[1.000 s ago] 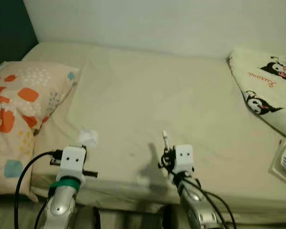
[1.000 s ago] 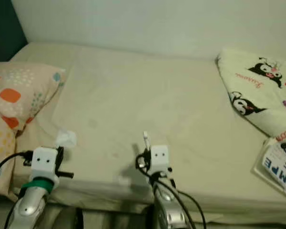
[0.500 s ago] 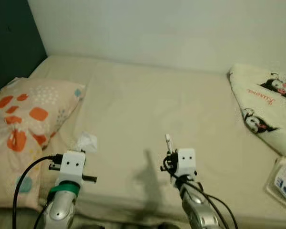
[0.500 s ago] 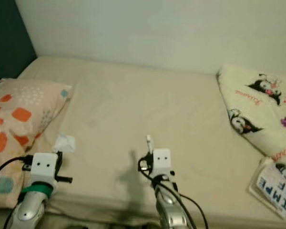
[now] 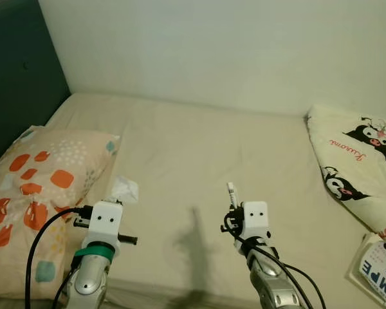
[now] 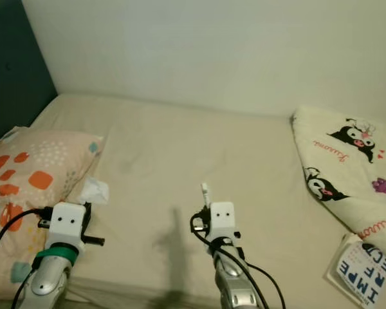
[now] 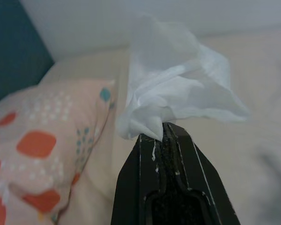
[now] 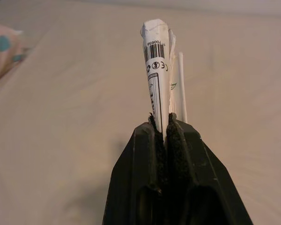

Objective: Clean up the room

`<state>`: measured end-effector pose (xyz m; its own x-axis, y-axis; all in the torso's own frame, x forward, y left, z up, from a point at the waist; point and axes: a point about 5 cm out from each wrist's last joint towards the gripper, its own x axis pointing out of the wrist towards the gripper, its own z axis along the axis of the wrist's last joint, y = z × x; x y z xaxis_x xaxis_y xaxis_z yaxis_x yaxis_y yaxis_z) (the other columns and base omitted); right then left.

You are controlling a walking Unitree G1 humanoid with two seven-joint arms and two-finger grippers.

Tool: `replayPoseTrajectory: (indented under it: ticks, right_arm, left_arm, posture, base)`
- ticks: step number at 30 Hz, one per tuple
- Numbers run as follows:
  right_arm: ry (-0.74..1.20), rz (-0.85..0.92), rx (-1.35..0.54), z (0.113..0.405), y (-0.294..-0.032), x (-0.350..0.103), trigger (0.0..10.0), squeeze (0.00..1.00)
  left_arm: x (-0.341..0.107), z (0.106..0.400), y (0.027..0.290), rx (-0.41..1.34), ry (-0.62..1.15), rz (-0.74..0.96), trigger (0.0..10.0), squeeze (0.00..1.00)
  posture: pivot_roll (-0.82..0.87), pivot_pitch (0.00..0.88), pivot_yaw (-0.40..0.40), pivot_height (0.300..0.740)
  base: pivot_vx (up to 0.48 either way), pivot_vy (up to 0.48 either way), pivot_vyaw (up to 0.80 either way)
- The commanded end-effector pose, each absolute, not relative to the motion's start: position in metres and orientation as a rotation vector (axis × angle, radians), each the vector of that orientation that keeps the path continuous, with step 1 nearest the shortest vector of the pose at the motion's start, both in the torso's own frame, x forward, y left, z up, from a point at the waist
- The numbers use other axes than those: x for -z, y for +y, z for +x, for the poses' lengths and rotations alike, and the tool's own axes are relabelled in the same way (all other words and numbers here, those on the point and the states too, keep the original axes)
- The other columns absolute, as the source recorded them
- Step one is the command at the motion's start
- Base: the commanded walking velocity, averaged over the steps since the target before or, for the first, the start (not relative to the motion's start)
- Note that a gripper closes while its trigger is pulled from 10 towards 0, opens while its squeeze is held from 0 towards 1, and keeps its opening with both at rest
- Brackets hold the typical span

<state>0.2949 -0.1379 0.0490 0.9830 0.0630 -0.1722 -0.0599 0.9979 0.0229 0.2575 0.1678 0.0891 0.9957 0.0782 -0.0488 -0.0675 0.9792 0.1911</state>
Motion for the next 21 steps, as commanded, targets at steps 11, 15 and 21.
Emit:
replayPoseTrajectory:
  ticks: [11, 15, 21]
  right_arm:
    - [0.253, 0.001, 0.018, 0.282, -0.151, -0.030, 10.0, 0.00]
    - [0.250, -0.045, 0.100, 0.272, -0.166, -0.026, 10.0, 0.00]
    - [0.244, -0.024, 0.115, 0.255, -0.175, -0.024, 10.0, 0.00]
  left_arm:
    - [-0.073, 0.257, 0.169, -0.040, 0.146, 0.168, 10.0, 0.00]
    - [-0.068, 0.257, 0.159, 0.031, 0.168, 0.175, 10.0, 0.00]
    - [-0.063, 0.249, 0.159, 0.019, 0.178, 0.171, 10.0, 0.00]
  posture:
    - [0.10, 0.000, 0.001, 0.740]
    - [0.10, 0.000, 0.004, 0.740]
    - [0.08, 0.000, 0.014, 0.740]
  base:
    - [0.000, 0.000, 0.00]
    - [0.000, 0.000, 0.00]
    - [0.000, 0.000, 0.00]
